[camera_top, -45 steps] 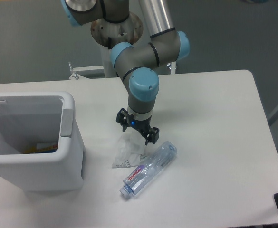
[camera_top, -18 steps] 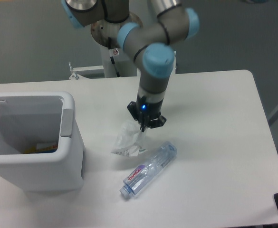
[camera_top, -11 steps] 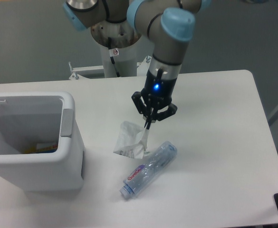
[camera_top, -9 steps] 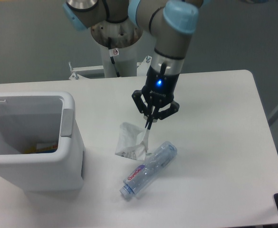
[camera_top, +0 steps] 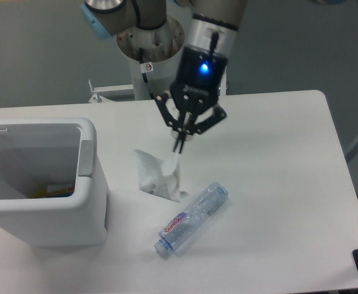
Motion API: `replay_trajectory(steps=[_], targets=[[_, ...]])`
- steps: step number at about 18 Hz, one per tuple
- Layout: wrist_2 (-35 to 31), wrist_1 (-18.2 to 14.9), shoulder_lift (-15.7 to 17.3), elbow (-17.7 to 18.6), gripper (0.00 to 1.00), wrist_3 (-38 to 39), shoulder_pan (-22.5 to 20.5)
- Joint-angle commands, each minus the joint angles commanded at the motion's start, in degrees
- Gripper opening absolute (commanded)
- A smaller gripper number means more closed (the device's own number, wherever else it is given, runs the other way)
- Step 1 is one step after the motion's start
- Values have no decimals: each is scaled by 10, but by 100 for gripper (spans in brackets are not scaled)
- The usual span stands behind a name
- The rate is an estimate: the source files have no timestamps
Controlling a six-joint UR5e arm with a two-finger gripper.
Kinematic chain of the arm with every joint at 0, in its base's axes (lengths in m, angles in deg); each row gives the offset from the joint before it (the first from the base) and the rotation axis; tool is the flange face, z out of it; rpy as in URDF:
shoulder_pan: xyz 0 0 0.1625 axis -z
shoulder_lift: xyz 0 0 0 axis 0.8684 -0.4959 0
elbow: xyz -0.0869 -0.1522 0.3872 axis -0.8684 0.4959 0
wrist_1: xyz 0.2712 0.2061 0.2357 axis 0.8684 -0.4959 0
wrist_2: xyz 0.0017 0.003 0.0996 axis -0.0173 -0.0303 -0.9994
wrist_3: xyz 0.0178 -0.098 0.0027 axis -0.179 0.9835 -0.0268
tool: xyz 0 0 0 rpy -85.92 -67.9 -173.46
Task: Place the trash in the trash can
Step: 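Lift the tissue and carry it over the white trash bin, then open the gripper to drop the tissue into the bin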
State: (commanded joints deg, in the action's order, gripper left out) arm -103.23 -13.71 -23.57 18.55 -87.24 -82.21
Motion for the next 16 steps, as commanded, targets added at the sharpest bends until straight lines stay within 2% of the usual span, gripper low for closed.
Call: replay_trajectory(steps=[7,12,16], targets=[[0,-1,2,4,0,11,91],[-1,0,3,34,0,9,140],[-1,1,7,40,0,10,147]])
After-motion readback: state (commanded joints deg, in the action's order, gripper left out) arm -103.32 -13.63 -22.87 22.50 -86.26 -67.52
